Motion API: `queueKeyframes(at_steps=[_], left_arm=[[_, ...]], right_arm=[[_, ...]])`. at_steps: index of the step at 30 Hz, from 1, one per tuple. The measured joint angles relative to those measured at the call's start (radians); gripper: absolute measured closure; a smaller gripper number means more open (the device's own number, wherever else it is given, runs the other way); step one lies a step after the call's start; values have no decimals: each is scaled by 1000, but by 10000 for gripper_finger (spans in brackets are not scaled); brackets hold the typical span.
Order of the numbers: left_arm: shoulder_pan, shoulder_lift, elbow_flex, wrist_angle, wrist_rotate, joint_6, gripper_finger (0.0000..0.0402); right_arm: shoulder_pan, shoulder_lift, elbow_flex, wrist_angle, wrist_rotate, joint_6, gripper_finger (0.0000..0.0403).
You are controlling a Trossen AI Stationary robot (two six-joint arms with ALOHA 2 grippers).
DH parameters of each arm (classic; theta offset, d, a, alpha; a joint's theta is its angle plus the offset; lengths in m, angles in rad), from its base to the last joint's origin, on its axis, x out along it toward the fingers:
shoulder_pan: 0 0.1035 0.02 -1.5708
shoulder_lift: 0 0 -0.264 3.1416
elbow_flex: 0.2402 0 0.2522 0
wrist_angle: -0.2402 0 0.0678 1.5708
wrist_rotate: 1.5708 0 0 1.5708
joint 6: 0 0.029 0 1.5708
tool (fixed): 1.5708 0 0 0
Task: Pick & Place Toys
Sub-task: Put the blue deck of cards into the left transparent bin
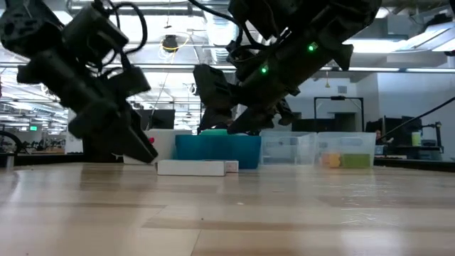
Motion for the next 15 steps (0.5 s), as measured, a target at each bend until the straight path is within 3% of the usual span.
queueKeyframes(at_steps=[7,15], left_arm=[[0,109,2,95,-1,4,145],[-7,122,1,151,77,76,112]], right_arm=[[17,0,0,15,-3,-67,127],[26,0,0,35,-4,-89,127]])
